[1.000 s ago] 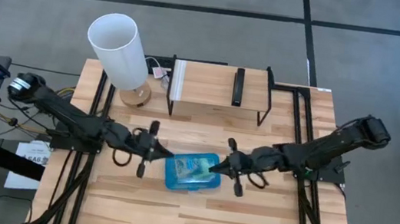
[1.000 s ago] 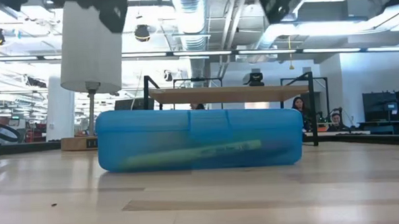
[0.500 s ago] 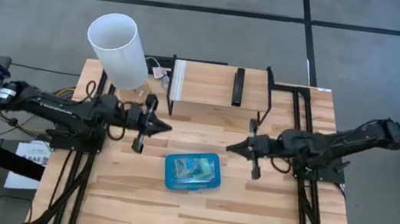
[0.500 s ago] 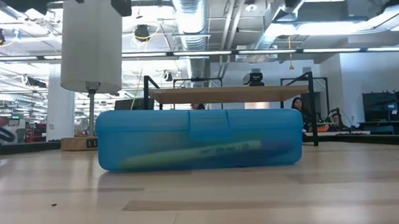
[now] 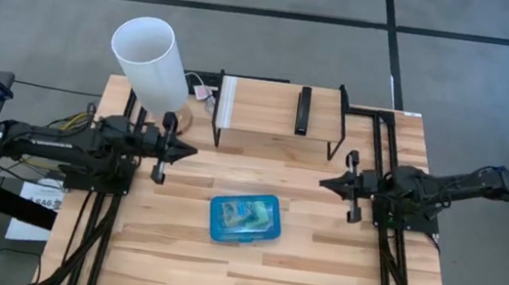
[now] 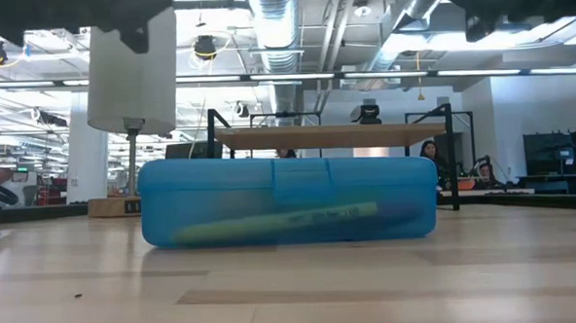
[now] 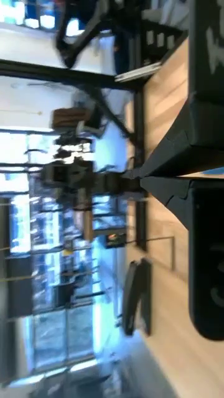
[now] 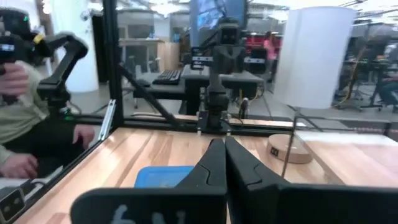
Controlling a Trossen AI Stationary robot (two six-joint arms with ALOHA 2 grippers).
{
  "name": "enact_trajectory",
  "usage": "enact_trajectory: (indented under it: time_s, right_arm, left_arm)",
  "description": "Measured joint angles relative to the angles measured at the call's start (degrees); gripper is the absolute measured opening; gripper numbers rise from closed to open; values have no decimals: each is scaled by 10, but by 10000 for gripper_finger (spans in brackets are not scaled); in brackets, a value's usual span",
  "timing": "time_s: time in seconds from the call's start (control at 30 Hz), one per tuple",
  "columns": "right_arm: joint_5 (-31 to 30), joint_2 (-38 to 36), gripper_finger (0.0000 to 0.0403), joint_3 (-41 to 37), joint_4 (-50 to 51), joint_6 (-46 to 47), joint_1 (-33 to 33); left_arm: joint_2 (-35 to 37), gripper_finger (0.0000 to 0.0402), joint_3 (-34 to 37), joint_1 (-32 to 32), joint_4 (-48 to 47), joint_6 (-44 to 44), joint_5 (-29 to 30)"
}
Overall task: Pack school essentials
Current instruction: Return to Home Position
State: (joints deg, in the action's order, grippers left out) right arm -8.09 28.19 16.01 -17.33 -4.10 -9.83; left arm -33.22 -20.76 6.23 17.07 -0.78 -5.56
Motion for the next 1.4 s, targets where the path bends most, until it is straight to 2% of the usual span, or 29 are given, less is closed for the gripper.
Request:
enact_trajectory:
  time_s: [0.3,0.6,0.73,0.87,1.07,1.4]
  right_arm:
    - [-9,-136,10,-61,32,-21,2]
    - [-10,-247,6,-70,205,5,2]
    - [-17,-280,6,-70,293,37,2]
    - [-41,-280,8,-70,361,72,2]
    - [-44,-278,7,-77,359,73,2]
    - [-113,-264,16,-97,363,102,3]
  left_arm:
    - [182,0,90,0,-5,19,4]
    - [331,0,174,0,-78,45,19]
    - [327,0,197,0,-92,56,19]
    - [326,0,201,0,-132,63,20]
    - [325,0,201,0,-145,75,15]
    - [325,0,200,-1,-155,73,3]
